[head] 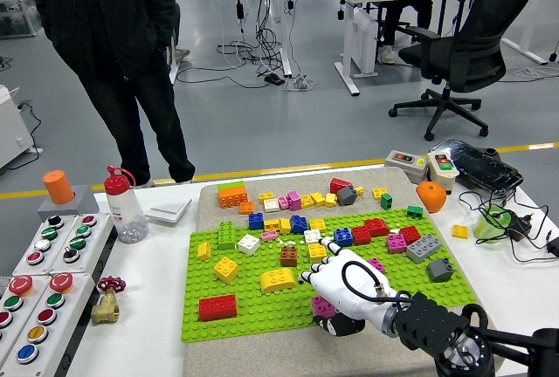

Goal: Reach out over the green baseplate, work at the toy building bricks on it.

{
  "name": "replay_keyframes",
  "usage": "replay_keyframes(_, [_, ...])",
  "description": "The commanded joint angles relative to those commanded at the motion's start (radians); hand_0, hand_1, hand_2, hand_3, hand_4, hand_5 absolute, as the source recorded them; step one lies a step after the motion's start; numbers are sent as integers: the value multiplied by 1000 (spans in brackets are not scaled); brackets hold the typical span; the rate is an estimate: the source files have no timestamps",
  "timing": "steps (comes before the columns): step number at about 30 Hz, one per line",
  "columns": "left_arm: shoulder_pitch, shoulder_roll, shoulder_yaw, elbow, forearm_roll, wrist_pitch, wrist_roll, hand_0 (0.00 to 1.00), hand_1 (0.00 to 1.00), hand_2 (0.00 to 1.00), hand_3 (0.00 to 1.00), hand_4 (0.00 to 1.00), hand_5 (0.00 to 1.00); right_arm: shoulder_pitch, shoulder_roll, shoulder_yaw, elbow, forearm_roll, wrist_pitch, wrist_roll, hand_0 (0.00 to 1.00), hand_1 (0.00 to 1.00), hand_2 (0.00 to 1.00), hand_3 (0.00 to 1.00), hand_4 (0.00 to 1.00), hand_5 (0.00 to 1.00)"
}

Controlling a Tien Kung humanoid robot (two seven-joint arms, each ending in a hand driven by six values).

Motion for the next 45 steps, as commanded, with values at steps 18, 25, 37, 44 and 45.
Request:
replay_keyframes(18, [5,-1,-3,1,0,1,-1,633,600,609,445,353,987,-105,-123,81,131,0,-271,101,426,534,593,547,133,118])
replay_keyframes(25, [4,-1,-3,1,1,0,0,633,599,608,445,352,987,-105,-122,65,93,0,-276,135,405,531,599,542,107,89])
replay_keyframes(37, [3,0,1,1,-1,-1,-1,633,599,608,445,352,987,-83,-85,0,20,0,-248,155,411,531,603,551,80,80])
replay_keyframes(44, [1,1,3,1,-2,-2,-1,633,599,608,445,352,987,-70,-67,-21,-18,0,-240,169,412,527,599,553,86,89])
replay_keyframes(45, [1,1,3,1,-2,-2,-1,633,599,608,445,352,987,-70,-66,-21,-22,0,-240,170,412,527,599,553,86,89])
